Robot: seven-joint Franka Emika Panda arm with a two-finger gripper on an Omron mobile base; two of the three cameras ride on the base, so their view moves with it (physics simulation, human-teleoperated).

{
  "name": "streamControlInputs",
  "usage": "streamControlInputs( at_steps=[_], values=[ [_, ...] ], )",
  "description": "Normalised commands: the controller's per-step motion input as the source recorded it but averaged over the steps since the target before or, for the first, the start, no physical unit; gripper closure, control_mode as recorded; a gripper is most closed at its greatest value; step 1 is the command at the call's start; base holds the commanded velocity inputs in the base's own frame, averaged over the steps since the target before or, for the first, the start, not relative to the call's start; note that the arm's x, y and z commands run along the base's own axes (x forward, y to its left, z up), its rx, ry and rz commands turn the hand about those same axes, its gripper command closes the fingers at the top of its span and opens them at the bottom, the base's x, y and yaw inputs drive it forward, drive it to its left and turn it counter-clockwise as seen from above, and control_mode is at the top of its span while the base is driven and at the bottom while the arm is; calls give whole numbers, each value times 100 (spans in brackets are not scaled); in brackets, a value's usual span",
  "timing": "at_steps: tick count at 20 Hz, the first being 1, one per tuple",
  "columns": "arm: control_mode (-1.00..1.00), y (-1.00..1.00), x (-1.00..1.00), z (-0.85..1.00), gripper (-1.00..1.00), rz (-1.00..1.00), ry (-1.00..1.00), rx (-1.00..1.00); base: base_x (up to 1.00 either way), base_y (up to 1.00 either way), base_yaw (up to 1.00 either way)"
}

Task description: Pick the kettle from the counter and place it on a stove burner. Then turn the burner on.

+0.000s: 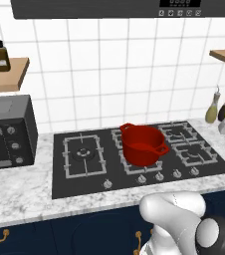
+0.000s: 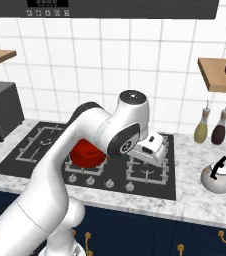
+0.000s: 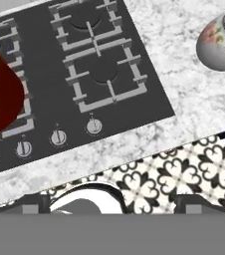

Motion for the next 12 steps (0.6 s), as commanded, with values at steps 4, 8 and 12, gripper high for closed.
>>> streamControlInputs(
  at_steps=[4,8,12],
  values=[
    [-100,-100,-1,-38,-100,-8,0,0,0,0,0],
    [-100,-100,8,-21,-100,-6,0,0,0,0,0],
    [-100,-100,43,-3,-100,-7,0,0,0,0,0]
  ],
)
